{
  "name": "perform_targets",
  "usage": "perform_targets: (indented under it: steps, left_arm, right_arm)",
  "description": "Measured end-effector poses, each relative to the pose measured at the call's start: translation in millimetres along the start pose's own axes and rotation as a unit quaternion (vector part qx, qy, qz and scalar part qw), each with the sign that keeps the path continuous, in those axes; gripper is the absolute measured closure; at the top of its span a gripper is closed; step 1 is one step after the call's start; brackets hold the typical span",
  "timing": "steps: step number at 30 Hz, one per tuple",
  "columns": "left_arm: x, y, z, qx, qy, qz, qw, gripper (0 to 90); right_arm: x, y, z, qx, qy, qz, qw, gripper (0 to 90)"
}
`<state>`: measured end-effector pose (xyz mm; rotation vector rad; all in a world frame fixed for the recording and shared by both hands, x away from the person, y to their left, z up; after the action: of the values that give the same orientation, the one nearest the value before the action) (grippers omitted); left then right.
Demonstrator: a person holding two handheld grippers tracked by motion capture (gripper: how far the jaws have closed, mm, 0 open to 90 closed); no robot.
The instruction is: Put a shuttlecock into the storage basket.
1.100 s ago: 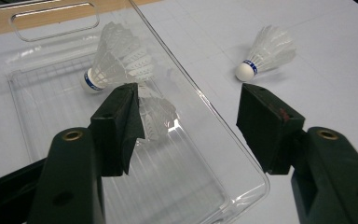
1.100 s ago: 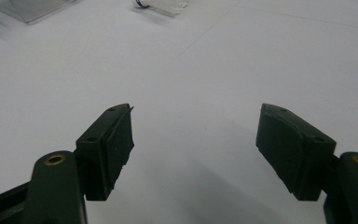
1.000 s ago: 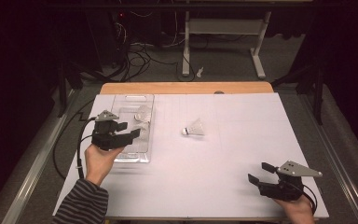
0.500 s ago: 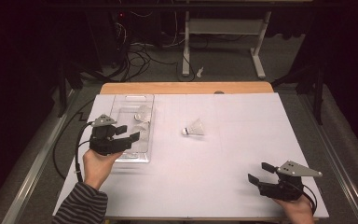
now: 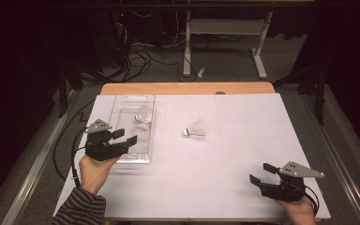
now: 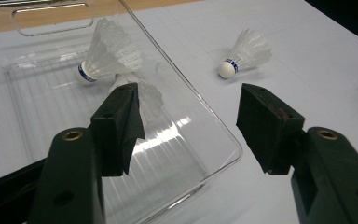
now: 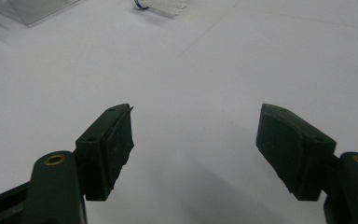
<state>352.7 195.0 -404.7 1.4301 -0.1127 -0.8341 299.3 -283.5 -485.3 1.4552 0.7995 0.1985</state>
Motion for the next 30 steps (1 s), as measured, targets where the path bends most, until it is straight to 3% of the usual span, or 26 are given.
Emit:
perform_targets:
  steps: [30]
  left_arm:
    - [-14.1,-31.9,6.3,-0.007,-0.010,0.015,0.9998,39.6]
  right_arm:
    - [-0.1,-0.1,2.4,0.003,-0.004,-0.001,1.0000,27.7]
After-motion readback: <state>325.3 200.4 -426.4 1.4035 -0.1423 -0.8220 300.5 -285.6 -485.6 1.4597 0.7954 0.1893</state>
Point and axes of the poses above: each handheld gripper's, and its own axes: x roughly forward along the jaws, y roughly out of its top, z roughly to its right, the point moved 5 cm from there along x, roughly forward along the jaws, and after that the axes turned 11 degrees about z, right-handed, at the moved point
